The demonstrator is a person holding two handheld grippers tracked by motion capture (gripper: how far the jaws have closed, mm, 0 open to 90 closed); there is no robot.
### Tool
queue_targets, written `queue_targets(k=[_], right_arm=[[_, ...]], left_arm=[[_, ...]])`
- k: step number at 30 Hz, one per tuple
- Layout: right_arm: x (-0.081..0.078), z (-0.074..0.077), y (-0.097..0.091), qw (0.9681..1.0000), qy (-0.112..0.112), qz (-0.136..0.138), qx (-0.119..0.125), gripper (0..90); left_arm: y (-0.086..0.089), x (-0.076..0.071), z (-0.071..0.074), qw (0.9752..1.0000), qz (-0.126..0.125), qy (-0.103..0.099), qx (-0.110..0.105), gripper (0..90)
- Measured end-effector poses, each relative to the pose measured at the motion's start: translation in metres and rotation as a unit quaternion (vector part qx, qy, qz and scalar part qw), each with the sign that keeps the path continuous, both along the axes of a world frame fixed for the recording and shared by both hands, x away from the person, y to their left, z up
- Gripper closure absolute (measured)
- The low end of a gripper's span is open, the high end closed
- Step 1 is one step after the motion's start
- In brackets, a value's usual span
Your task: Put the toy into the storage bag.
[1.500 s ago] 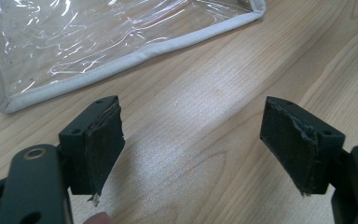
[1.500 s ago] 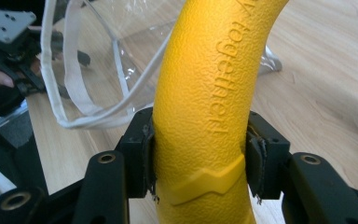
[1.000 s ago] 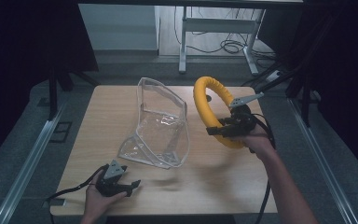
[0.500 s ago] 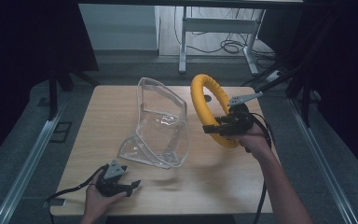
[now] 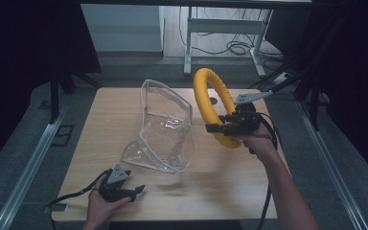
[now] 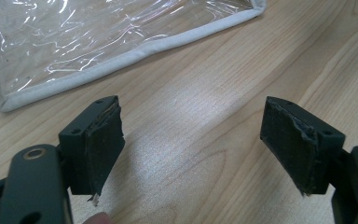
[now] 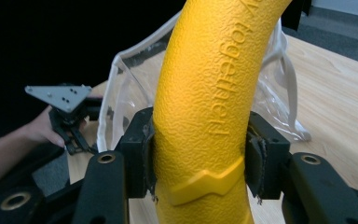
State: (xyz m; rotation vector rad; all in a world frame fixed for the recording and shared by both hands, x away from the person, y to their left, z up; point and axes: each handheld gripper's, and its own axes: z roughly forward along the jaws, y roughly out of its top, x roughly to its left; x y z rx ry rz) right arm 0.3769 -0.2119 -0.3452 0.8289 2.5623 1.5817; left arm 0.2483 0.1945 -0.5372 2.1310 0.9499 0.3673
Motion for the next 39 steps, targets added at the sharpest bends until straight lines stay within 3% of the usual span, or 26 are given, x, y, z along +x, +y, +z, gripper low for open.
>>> queue_targets(k=[13, 39], right_arm=[[-0.004, 0.010, 0.015, 0.9997, -0.006, 0.016, 0.017, 50.9], [-0.012, 0.037, 0.035, 0.9971, -0.039, 0.035, 0.055, 50.8]], left_arm=[[0.000, 0.000, 0.000, 1.0000, 0.000, 0.001, -0.001, 21.1], [0.000, 0.000, -0.001, 1.0000, -0.003, 0.004, 0.005, 21.1]])
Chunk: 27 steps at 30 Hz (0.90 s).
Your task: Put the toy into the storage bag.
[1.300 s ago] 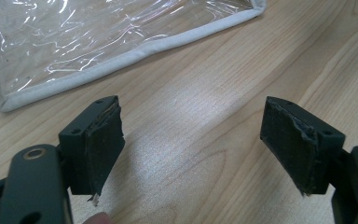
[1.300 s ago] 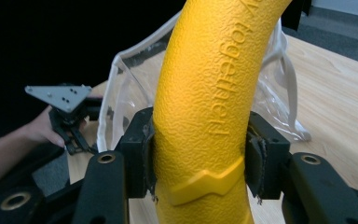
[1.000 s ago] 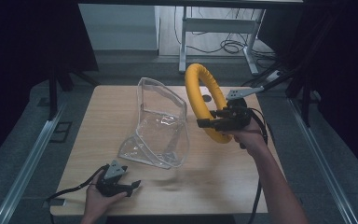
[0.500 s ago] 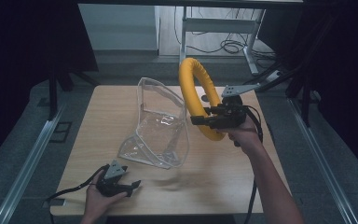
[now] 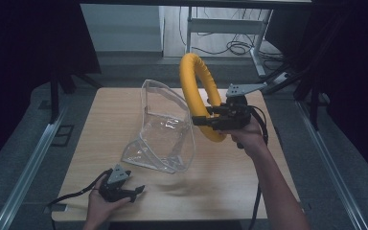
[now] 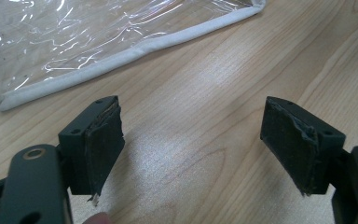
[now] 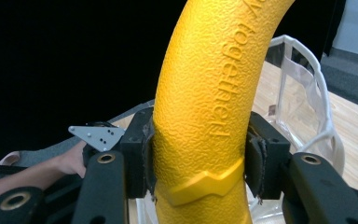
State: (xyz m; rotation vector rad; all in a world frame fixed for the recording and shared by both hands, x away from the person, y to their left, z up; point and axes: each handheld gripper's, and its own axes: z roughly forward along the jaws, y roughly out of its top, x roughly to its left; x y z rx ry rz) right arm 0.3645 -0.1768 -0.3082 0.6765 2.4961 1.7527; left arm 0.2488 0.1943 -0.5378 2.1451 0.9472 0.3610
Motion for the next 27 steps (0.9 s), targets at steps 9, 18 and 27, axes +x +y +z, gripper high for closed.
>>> queue_targets(k=[9, 18, 27], right_arm=[[-0.007, 0.016, 0.007, 0.9996, -0.019, 0.009, 0.017, 50.8], [-0.013, 0.028, 0.016, 0.9987, -0.028, 0.028, 0.033, 50.8], [-0.015, 0.038, 0.032, 0.9974, -0.036, 0.042, 0.045, 50.7]], left_arm=[[0.000, 0.000, 0.000, 1.0000, 0.000, 0.000, -0.001, 21.0], [-0.001, 0.000, 0.000, 1.0000, 0.001, 0.002, -0.003, 21.0], [-0.001, 0.000, -0.001, 1.0000, 0.001, 0.003, -0.003, 20.9]])
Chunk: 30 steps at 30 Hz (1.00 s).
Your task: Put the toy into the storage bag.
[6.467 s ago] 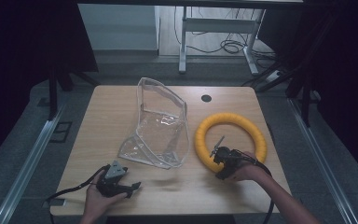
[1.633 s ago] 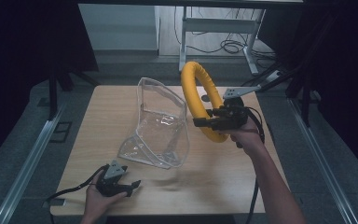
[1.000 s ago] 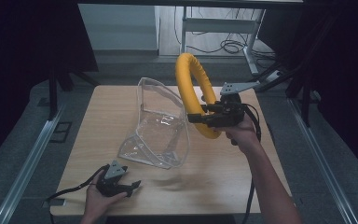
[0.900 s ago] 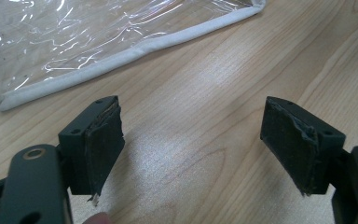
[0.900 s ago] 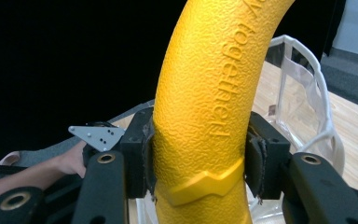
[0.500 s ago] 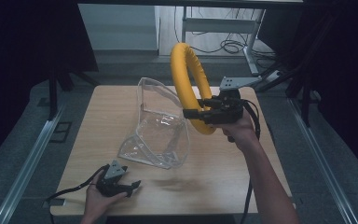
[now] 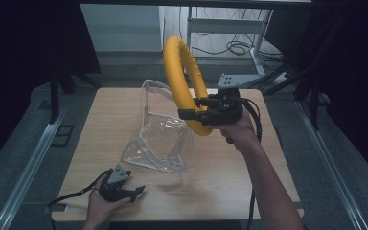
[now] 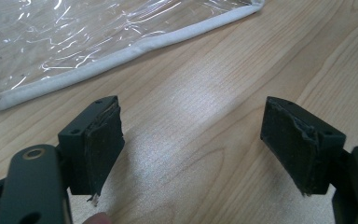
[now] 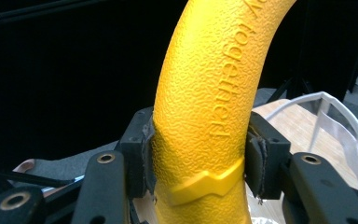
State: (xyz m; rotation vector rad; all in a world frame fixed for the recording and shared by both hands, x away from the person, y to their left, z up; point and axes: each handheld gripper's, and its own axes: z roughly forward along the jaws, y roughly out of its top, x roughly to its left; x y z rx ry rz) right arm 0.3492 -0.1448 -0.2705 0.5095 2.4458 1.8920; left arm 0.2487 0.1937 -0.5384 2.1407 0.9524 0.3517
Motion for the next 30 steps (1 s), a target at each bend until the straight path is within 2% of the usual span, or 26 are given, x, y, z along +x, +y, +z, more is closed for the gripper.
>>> queue_targets(k=[5, 17, 20, 30], right_arm=[[-0.004, 0.003, 0.008, 0.9999, -0.008, 0.010, 0.007, 50.7], [-0.012, 0.008, 0.030, 0.9986, -0.009, 0.048, 0.021, 50.7], [-0.013, 0.008, 0.034, 0.9980, -0.003, 0.058, 0.026, 50.7], [-0.015, 0.001, 0.047, 0.9967, 0.001, 0.077, 0.023, 50.7]], left_arm=[[0.001, 0.000, 0.001, 1.0000, 0.000, -0.001, 0.001, 20.9], [0.001, 0.000, 0.001, 1.0000, -0.003, 0.000, 0.004, 20.9], [0.001, 0.000, 0.001, 1.0000, -0.003, -0.001, 0.003, 20.9], [0.001, 0.000, 0.000, 1.0000, -0.004, 0.002, 0.005, 20.8]])
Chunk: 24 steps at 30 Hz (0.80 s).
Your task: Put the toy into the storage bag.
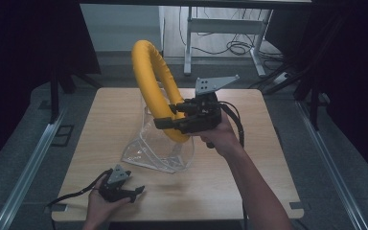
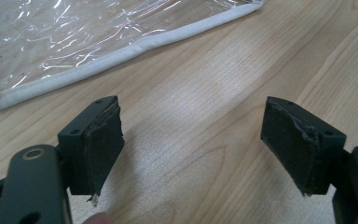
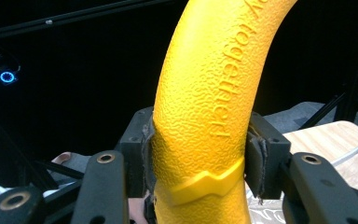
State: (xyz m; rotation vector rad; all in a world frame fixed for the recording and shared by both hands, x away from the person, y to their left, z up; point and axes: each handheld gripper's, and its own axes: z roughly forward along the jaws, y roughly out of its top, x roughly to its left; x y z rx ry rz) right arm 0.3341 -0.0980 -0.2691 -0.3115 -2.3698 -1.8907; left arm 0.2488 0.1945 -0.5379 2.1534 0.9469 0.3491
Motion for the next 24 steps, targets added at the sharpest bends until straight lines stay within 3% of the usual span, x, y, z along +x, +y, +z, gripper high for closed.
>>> queue_targets(k=[24], right_arm=[[0.002, -0.020, 0.013, 0.9995, 0.021, 0.018, -0.016, 50.5]], left_arm=[[-0.001, 0.000, -0.001, 1.0000, -0.002, 0.005, 0.003, 20.7]])
